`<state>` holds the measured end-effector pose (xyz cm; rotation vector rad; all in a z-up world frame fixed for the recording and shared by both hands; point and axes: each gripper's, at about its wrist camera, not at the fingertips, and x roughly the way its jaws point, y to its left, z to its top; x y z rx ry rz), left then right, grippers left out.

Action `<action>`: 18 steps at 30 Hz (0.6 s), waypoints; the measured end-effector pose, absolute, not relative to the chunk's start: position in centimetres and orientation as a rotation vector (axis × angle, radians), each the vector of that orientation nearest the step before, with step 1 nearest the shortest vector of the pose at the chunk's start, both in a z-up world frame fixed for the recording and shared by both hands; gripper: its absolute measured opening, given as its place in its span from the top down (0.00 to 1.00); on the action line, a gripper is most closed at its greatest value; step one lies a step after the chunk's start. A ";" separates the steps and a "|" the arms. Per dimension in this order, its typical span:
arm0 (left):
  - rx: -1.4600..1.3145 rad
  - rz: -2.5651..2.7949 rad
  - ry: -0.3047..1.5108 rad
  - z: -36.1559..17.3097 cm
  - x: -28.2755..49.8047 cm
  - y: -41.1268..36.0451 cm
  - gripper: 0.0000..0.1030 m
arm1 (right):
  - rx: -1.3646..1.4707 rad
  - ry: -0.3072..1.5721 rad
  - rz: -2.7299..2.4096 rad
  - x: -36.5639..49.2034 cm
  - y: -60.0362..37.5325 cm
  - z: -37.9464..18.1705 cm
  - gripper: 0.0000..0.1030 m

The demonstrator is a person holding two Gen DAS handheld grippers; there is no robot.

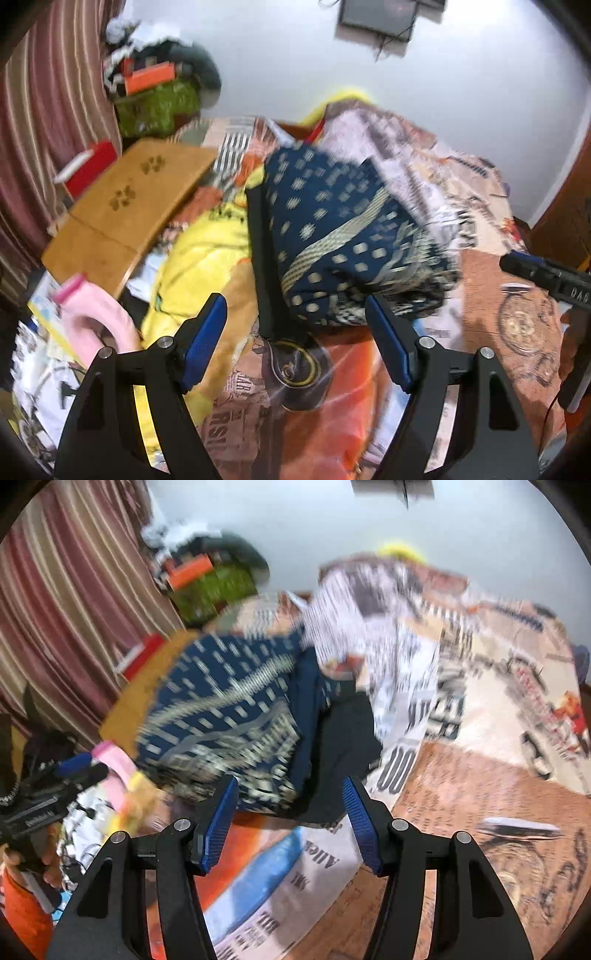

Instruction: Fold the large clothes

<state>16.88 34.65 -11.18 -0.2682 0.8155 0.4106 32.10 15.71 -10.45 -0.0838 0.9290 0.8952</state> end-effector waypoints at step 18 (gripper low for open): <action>-0.005 0.400 0.163 7.0 1.6 16.3 0.26 | 0.074 0.282 0.995 14.7 5.0 6.7 0.47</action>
